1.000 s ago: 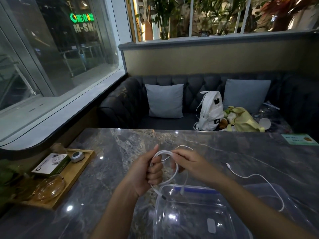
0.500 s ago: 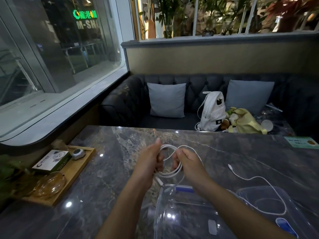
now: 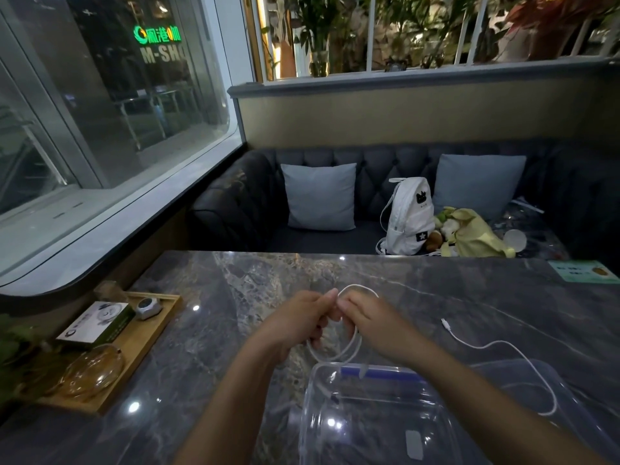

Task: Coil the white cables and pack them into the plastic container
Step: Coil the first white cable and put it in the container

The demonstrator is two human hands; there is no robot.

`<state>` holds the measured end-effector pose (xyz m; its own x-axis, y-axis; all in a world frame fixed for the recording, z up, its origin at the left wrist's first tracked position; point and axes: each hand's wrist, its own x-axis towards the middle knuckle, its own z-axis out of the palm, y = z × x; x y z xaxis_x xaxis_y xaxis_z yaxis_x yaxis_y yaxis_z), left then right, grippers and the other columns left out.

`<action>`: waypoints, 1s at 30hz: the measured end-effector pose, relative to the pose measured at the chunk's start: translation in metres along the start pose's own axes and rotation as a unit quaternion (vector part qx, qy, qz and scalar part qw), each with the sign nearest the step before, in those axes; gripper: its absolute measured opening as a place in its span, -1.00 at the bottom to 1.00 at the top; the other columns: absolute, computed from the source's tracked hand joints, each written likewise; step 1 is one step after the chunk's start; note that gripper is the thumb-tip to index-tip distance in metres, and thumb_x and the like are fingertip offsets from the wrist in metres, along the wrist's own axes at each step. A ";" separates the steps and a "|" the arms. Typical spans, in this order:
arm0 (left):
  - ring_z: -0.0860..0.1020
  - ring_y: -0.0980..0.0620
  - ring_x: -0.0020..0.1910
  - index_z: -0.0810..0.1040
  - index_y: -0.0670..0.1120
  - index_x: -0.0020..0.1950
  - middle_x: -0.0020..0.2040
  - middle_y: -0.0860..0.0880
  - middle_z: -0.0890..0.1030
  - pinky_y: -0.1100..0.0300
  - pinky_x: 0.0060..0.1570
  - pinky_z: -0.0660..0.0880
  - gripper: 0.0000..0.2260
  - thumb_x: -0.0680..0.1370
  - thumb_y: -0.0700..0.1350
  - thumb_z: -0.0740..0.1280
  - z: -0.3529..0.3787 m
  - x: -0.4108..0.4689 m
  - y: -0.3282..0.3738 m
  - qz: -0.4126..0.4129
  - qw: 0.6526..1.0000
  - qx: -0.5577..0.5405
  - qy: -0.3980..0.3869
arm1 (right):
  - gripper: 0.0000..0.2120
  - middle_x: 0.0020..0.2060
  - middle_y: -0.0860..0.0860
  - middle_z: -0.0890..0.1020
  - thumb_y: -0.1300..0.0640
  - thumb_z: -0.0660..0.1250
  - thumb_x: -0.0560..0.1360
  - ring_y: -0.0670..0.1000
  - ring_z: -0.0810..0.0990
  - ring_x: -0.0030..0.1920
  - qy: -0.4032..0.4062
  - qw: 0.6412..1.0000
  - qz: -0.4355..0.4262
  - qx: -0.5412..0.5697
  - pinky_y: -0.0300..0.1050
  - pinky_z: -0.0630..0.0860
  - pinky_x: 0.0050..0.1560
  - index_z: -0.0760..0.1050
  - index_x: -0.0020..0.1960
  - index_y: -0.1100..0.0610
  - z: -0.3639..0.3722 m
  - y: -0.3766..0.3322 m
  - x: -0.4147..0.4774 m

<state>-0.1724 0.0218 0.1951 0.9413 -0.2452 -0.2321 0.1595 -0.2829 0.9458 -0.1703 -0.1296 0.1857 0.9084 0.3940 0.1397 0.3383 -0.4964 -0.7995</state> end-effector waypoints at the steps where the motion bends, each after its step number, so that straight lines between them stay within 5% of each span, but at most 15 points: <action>1: 0.30 0.20 -0.59 0.53 -0.07 -0.30 -0.59 0.16 0.36 0.30 -0.52 0.30 -0.65 0.58 0.08 0.17 0.002 0.001 -0.001 0.015 1.000 0.007 0.015 | -0.74 -0.37 -0.05 0.49 0.08 0.13 0.57 -0.10 0.46 -0.33 -0.006 1.000 0.003 0.013 -0.10 0.41 -0.21 0.41 -0.28 0.01 -0.001 0.000 -0.001; 5: 0.29 0.23 -0.65 0.51 -0.06 -0.33 -0.66 0.14 0.37 0.36 -0.62 0.25 -0.67 0.58 0.02 0.19 0.006 0.001 -0.004 0.093 0.991 0.033 0.092 | -0.76 -0.33 -0.03 0.53 0.03 0.20 0.54 -0.05 0.49 -0.27 -0.018 0.998 0.030 0.052 -0.09 0.42 -0.17 0.52 -0.13 0.18 -0.011 0.005 -0.004; 9: 0.29 0.22 -0.64 0.49 -0.03 -0.37 -0.65 0.10 0.36 0.31 -0.55 0.26 -0.67 0.58 -0.02 0.19 -0.001 0.004 -0.008 0.122 0.977 0.044 0.169 | -0.77 -0.41 -0.01 0.46 0.14 0.26 0.51 -0.03 0.40 -0.34 -0.060 0.997 0.052 0.017 -0.09 0.34 -0.23 0.48 -0.30 0.18 -0.022 0.012 -0.006; 12: 0.34 0.21 -0.54 0.43 0.03 -0.41 -0.53 0.10 0.39 0.39 -0.48 0.27 -0.66 0.58 -0.04 0.20 0.001 0.007 -0.010 0.158 0.952 0.156 0.209 | -0.72 -0.44 0.01 0.43 0.07 0.28 0.50 -0.03 0.37 -0.38 -0.098 0.989 0.091 -0.062 -0.11 0.30 -0.29 0.49 -0.29 0.23 -0.030 0.016 -0.005; 17: 0.38 0.18 -0.42 0.35 0.03 -0.39 -0.43 0.09 0.42 0.44 -0.41 0.29 -0.67 0.60 -0.08 0.17 0.007 0.011 -0.018 0.171 0.931 0.210 0.245 | -0.72 -0.58 -0.05 0.52 0.19 0.27 0.51 -0.11 0.44 -0.58 -0.087 0.967 0.117 0.210 -0.29 0.35 -0.56 0.49 -0.38 0.12 -0.038 0.005 -0.008; 21: 0.36 0.18 -0.47 0.40 0.02 -0.38 -0.46 0.10 0.42 0.38 -0.44 0.30 -0.67 0.60 -0.07 0.17 0.017 0.012 -0.020 0.168 0.945 0.184 0.212 | -0.80 -0.52 0.03 0.56 0.25 0.27 0.49 -0.07 0.51 -0.55 -0.011 0.925 0.097 0.367 -0.28 0.44 -0.56 0.50 -0.30 0.23 -0.036 -0.007 -0.005; 23: 0.32 0.16 -0.53 0.42 0.02 -0.39 -0.51 0.09 0.39 0.33 -0.49 0.27 -0.67 0.59 -0.04 0.17 0.022 0.012 -0.020 0.147 0.961 0.125 0.198 | -0.82 -0.53 0.03 0.56 0.29 0.27 0.49 -0.07 0.53 -0.55 0.009 0.937 0.074 0.342 -0.27 0.47 -0.55 0.48 -0.29 0.28 -0.031 -0.009 -0.006; 26: 0.25 0.17 -0.62 0.45 -0.02 -0.36 -0.63 0.09 0.33 0.24 -0.56 0.20 -0.68 0.59 -0.02 0.16 0.023 0.010 -0.022 0.103 0.978 -0.011 0.182 | -0.85 -0.51 0.01 0.53 0.24 0.33 0.46 -0.11 0.49 -0.53 0.030 0.992 0.030 0.117 -0.24 0.48 -0.47 0.49 -0.26 0.28 -0.020 -0.003 -0.009; 28: 0.24 0.21 -0.66 0.44 -0.04 -0.35 -0.67 0.10 0.33 0.30 -0.60 0.19 -0.67 0.60 -0.04 0.15 0.023 0.007 -0.022 0.090 0.979 -0.056 0.172 | -0.88 -0.41 0.00 0.51 0.15 0.40 0.40 -0.06 0.46 -0.41 0.058 0.998 0.008 -0.034 -0.07 0.47 -0.30 0.52 -0.25 0.19 -0.010 0.008 -0.011; 30: 0.23 0.21 -0.67 0.44 -0.06 -0.34 -0.66 0.10 0.32 0.35 -0.64 0.19 -0.67 0.60 -0.05 0.15 0.022 0.005 -0.020 0.081 0.980 -0.091 0.157 | -0.85 -0.29 -0.04 0.51 0.11 0.44 0.35 -0.02 0.47 -0.29 0.107 0.993 0.012 -0.056 -0.02 0.47 -0.18 0.49 -0.15 0.08 0.000 0.017 -0.013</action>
<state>-0.1779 0.0056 0.1696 0.9993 0.0320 -0.0217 0.0244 -0.0872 0.9959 -0.1762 -0.1427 0.1704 0.9440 0.2139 0.2514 0.3300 -0.5913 -0.7359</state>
